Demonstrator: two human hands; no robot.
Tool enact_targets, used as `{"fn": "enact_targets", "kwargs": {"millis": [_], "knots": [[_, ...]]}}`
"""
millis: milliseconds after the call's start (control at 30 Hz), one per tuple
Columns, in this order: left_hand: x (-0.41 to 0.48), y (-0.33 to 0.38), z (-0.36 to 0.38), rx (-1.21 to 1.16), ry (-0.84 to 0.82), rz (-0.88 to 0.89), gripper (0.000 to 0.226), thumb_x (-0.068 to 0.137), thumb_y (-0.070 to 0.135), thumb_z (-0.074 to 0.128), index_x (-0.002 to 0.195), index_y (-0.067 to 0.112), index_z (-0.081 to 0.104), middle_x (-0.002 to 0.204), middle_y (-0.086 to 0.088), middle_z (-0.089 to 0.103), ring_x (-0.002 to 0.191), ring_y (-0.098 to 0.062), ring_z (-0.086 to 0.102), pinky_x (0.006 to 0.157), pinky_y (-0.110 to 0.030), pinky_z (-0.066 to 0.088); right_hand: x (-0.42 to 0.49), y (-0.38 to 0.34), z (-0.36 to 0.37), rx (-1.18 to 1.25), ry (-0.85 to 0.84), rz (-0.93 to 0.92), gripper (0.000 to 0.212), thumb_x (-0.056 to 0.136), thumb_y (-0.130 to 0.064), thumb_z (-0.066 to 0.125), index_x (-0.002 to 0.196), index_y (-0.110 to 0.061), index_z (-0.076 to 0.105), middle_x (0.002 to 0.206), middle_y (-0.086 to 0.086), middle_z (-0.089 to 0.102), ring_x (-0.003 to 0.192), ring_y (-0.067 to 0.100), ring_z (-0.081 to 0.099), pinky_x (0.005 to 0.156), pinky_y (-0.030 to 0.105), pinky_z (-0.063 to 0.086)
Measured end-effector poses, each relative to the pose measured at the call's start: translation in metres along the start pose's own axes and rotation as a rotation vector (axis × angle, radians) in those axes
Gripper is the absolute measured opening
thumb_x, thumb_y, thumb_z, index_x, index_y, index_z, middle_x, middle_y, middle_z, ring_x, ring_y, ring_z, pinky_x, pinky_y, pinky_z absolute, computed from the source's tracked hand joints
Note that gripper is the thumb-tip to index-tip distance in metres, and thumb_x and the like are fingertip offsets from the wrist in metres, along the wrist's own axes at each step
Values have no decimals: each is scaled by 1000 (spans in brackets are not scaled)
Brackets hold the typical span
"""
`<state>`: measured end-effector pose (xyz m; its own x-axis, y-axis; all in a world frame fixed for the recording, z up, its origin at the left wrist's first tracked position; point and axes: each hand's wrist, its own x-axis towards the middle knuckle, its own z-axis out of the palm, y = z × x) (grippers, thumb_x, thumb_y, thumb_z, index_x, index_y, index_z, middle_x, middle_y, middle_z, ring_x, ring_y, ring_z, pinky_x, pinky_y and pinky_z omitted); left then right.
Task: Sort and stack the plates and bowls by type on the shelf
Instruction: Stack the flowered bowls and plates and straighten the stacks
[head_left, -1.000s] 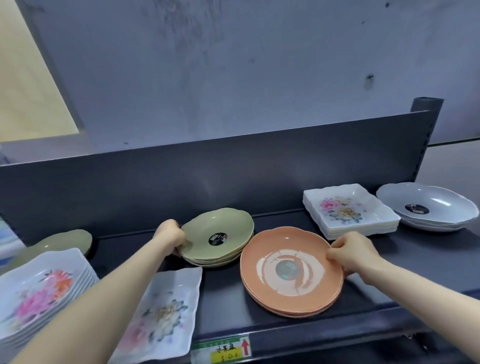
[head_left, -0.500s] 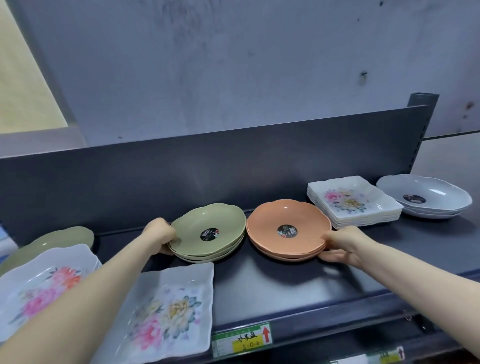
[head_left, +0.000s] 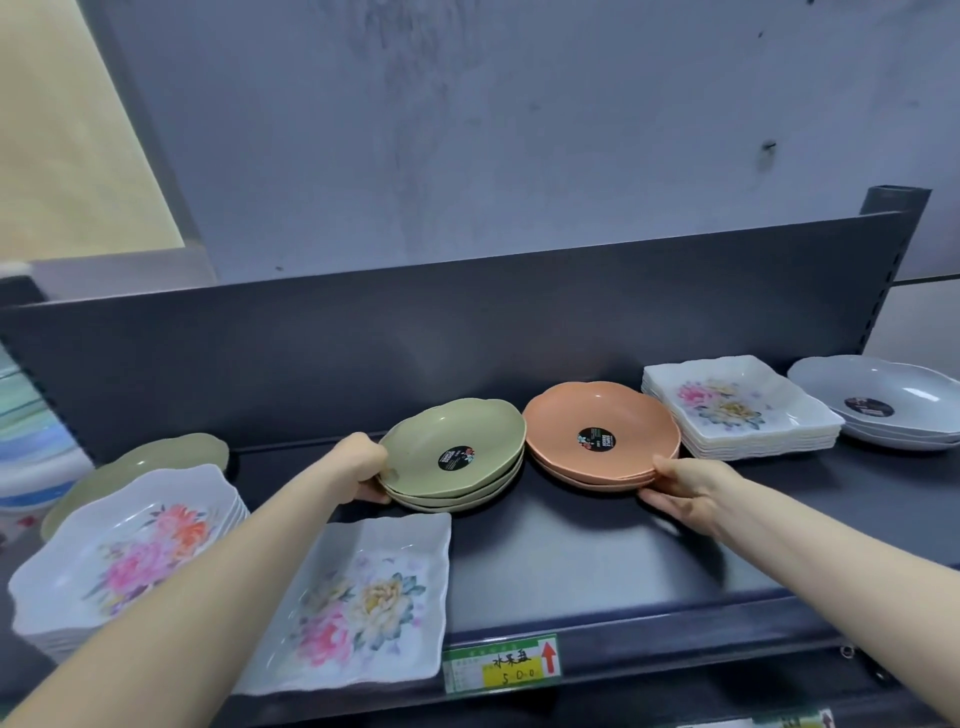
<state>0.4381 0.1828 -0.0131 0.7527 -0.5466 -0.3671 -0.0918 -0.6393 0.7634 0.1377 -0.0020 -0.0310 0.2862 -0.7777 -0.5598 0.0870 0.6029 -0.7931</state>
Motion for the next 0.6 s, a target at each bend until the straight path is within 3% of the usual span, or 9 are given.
{"fn": "enact_targets", "kwargs": {"millis": [33, 100, 133, 200, 300, 400, 467, 533, 600], "knots": [[-5, 2, -2, 0, 10, 12, 3, 83, -6, 54, 84, -6, 58, 74, -18, 60, 61, -32, 61, 68, -41, 60, -3, 3, 0, 1, -28, 13, 27, 95, 1, 50, 122, 1, 56, 93, 11, 61, 80, 20, 58, 58, 34, 59], [-13, 7, -9, -6, 59, 50, 9, 82, -2, 59, 76, 0, 53, 76, -16, 58, 67, -29, 60, 70, -39, 58, -12, 8, 3, -35, -77, 34, 13, 94, 2, 51, 104, 4, 59, 100, 14, 61, 112, 28, 57, 86, 43, 52], [-17, 10, -14, -3, 95, 80, 9, 82, 1, 59, 77, 2, 51, 79, -16, 56, 71, -28, 59, 72, -38, 58, -20, 9, 8, -55, -102, 43, 10, 93, 4, 51, 100, 4, 58, 109, 19, 60, 125, 31, 51, 88, 46, 51], [-30, 15, -23, 22, 174, 145, 6, 83, 5, 56, 89, 6, 57, 87, -14, 56, 77, -26, 58, 78, -39, 58, -36, 10, 20, -113, -141, 66, 13, 91, 7, 53, 102, 1, 57, 105, 22, 58, 129, 34, 47, 70, 42, 58], [-51, 13, -37, 77, 268, 212, 40, 83, 8, 56, 123, 10, 60, 107, -10, 64, 92, -25, 64, 81, -35, 58, -54, 15, 42, -219, -236, 103, 10, 90, 8, 54, 83, 2, 55, 110, 26, 54, 115, 37, 54, 50, 37, 58], [-79, 3, -49, 145, 351, 283, 41, 81, 12, 56, 122, 14, 64, 116, -2, 66, 102, -22, 65, 88, -37, 56, -67, 24, 63, -418, -420, 22, 7, 88, 8, 57, 82, 4, 58, 104, 26, 58, 82, 32, 62, 64, 34, 60], [-97, -9, -59, 205, 419, 298, 39, 79, 15, 57, 117, 18, 67, 114, 1, 69, 98, -19, 64, 91, -38, 55, -77, 30, 76, -594, -545, -158, 8, 85, 9, 60, 91, 7, 64, 89, 21, 62, 69, 25, 61, 60, 26, 59], [-116, -24, -68, 242, 486, 294, 37, 80, 14, 57, 114, 19, 69, 110, 3, 70, 92, -16, 63, 90, -34, 53, -84, 40, 89, -780, -623, -417, 17, 83, 5, 63, 98, 3, 70, 81, 15, 68, 67, 22, 62, 63, 28, 57], [-133, -38, -77, 275, 536, 274, 35, 81, 12, 57, 113, 19, 69, 107, 5, 69, 94, -15, 63, 87, -27, 50, -92, 53, 99, -961, -667, -650, 17, 81, -3, 64, 92, -8, 75, 81, 4, 73, 71, 18, 65, 71, 33, 56]]}}
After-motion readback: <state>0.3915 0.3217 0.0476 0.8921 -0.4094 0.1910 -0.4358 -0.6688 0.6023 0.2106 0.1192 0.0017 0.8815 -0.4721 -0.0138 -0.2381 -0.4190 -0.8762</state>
